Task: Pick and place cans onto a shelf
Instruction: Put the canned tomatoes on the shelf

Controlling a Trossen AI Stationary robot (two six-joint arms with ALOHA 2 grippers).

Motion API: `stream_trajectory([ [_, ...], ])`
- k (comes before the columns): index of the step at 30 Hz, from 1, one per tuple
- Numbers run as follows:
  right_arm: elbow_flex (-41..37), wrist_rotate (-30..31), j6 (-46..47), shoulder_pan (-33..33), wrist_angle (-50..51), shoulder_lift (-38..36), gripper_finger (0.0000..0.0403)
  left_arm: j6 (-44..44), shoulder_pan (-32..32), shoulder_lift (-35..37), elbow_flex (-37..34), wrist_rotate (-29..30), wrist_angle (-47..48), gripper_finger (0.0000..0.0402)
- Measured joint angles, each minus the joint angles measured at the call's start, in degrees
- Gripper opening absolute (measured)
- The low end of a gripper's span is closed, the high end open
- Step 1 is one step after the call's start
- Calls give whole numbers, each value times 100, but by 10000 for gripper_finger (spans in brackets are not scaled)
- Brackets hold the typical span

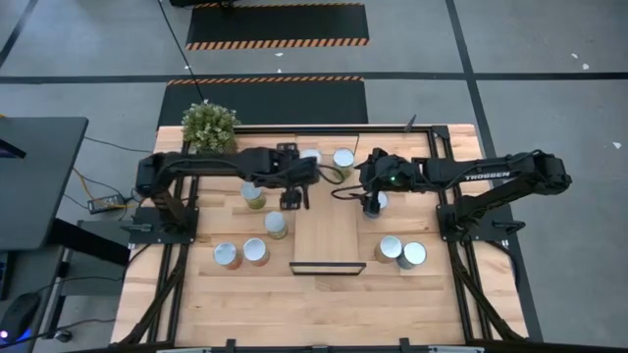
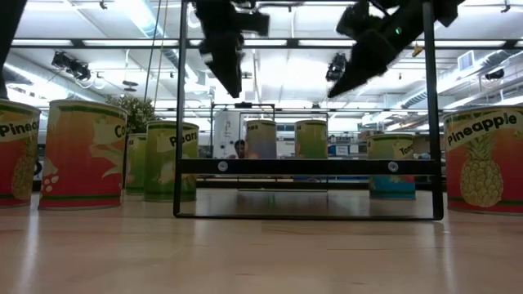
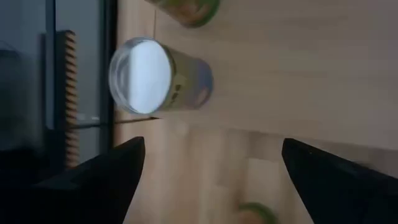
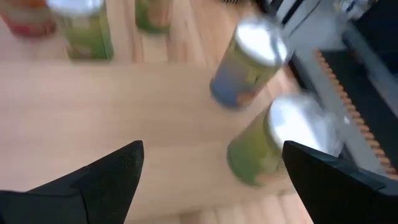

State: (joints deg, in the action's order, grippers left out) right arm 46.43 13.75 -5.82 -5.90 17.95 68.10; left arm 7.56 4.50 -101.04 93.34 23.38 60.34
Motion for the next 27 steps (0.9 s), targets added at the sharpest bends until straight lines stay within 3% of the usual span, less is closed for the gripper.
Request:
stream_trajectory([
  [7, -124, 66, 464, 205, 153, 26, 391, -697, -283, 371, -4, -477, 517, 385],
  [10, -124, 492, 572, 394, 360, 28, 391, -732, -406, 433, -2, -466, 470, 385],
  [23, -124, 1007, 2119, 466, 1192, 539, 391, -669, -988, 431, -10, 148, 319, 385],
  [27, -124, 1191, 2434, 460, 1455, 736, 391, -681, -1002, 584, -562, 205, 88, 385],
])
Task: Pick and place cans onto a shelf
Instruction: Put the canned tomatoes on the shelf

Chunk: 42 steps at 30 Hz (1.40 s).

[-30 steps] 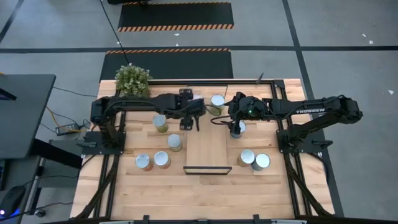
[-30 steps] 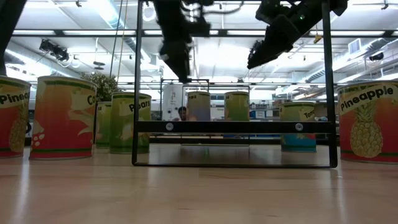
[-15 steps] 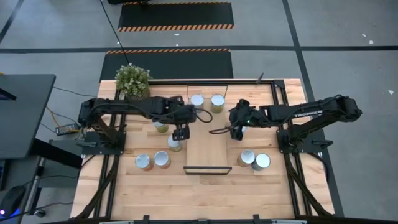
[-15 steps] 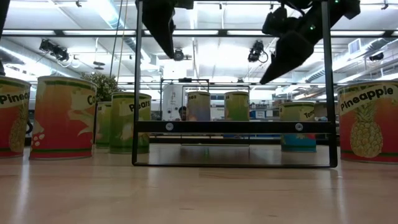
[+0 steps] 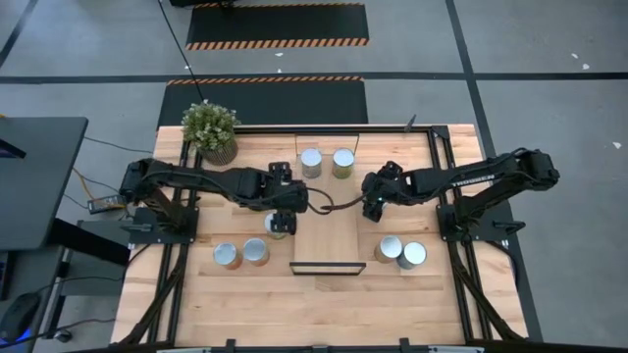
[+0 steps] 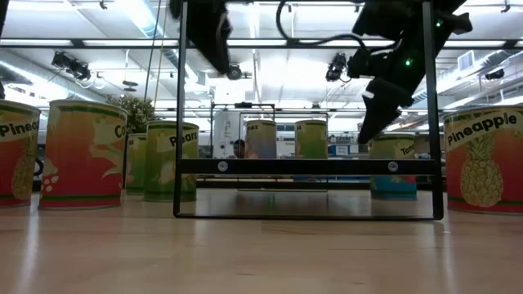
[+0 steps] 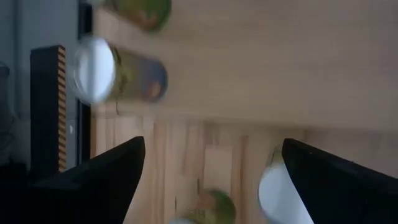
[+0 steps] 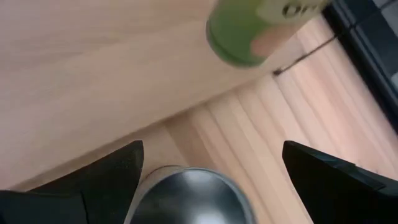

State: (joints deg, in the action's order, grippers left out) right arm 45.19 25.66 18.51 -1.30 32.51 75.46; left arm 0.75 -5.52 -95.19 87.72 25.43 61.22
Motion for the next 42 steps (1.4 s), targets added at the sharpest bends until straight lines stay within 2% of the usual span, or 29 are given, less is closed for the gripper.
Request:
stream_trajectory([
  [9, 7, -327, 567, -179, 378, -31, 391, -445, -26, 745, -1137, 39, -412, 385],
  [13, 2, -854, 968, -296, 665, -46, 391, -775, -68, 1096, -1392, -9, -505, 385],
  [19, 2, -1146, 1180, -389, 1065, -46, 391, -1385, -87, 1367, -1446, 6, -790, 385],
  [23, 2, -1460, 1156, -413, 1197, 47, 378, -537, -250, 1368, -1933, 583, -2246, 385],
  [27, 2, -1668, 1027, -413, 1319, 158, 347, 284, -351, 1378, -2567, 491, -3577, 385],
  [31, 38, -1793, 838, -409, 1312, 168, 314, 468, -369, 1714, -2970, 318, -4029, 385],
  [35, 373, -1731, 656, -362, 1257, 169, 291, 451, -334, 2341, -3497, 106, -4570, 385],
  [42, 1194, -1354, 150, -284, 1558, 250, 285, 257, -328, 3364, -4387, 36, -5224, 385],
])
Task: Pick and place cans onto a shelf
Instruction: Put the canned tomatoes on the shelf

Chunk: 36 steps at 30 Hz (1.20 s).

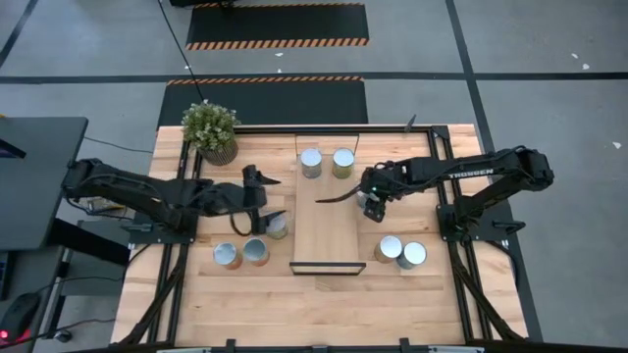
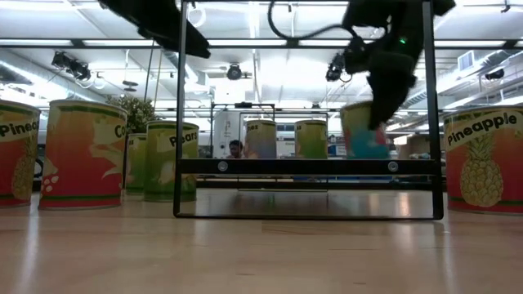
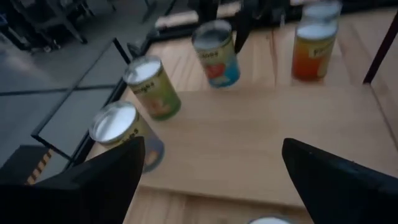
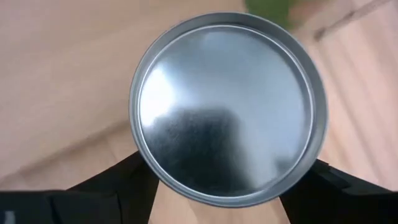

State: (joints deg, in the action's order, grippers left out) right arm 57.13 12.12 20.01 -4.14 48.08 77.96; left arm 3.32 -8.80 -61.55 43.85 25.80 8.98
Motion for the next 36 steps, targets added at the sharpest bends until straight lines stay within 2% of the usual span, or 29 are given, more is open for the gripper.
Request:
stream_trajectory([
  [4, 383, 41, -395, 40, -68, 76, 285, 104, 0, 395, -439, -21, -624, 385],
  [10, 414, -19, -1068, 36, -807, 315, 285, 336, 0, 660, -1023, -23, -1634, 385],
  [14, 395, -316, -1313, 22, -1068, 599, 284, 64, 0, 683, -1098, -19, -1699, 385],
  [21, 395, -451, -1590, 5, -1312, 979, 286, -392, 0, 681, -1110, -19, -1712, 385],
  [27, 397, -446, -1701, -167, -1496, 1002, 314, -418, 0, 681, -1110, -19, -1714, 385],
  [32, 397, -404, -1711, -264, -1411, 761, 343, -418, 0, 681, -1110, -17, -1695, 385],
  [36, 400, 87, -1691, -188, -1351, 560, 348, -418, 0, 681, -1110, -17, -1692, 385],
])
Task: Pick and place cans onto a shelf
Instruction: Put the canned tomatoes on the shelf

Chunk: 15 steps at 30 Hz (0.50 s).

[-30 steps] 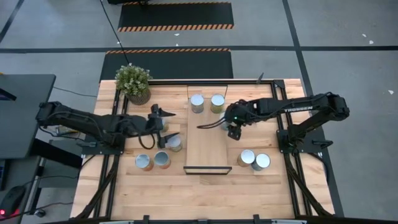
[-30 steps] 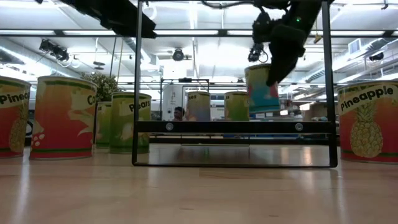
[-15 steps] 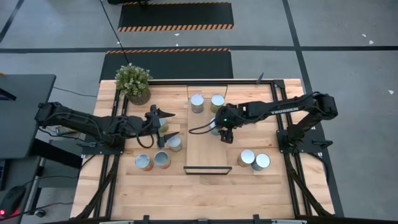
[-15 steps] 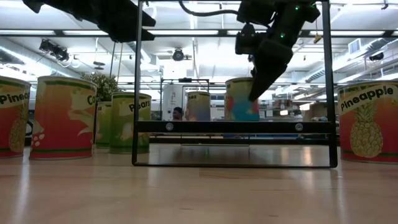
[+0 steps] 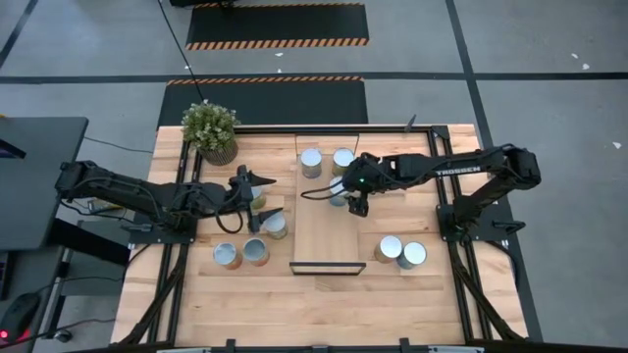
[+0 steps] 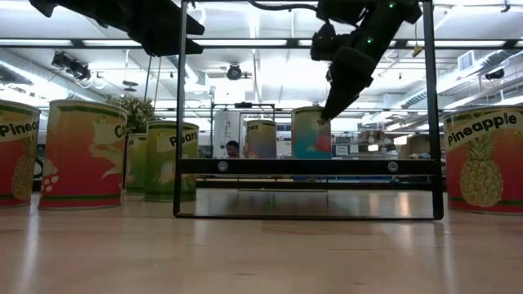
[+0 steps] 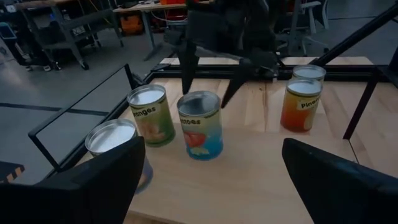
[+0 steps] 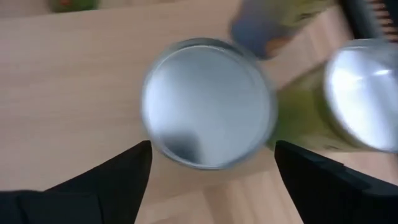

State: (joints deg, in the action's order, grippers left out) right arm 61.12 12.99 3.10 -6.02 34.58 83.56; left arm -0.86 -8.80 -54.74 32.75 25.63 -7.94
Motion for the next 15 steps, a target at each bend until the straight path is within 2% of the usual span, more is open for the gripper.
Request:
stream_trajectory([
  [4, 0, 471, 63, 85, 208, -174, 349, 0, 0, 0, 0, 0, 7, 385],
  [8, 0, 679, 127, 276, 175, -309, 349, 2, 0, 0, 0, 0, 7, 385],
  [13, 0, 987, -80, 646, -180, -182, 349, 4, 0, -2, 0, 0, 4, 385],
  [15, 0, 1348, -218, 856, -440, -41, 349, 4, 0, -2, 2, 0, -4, 385],
])
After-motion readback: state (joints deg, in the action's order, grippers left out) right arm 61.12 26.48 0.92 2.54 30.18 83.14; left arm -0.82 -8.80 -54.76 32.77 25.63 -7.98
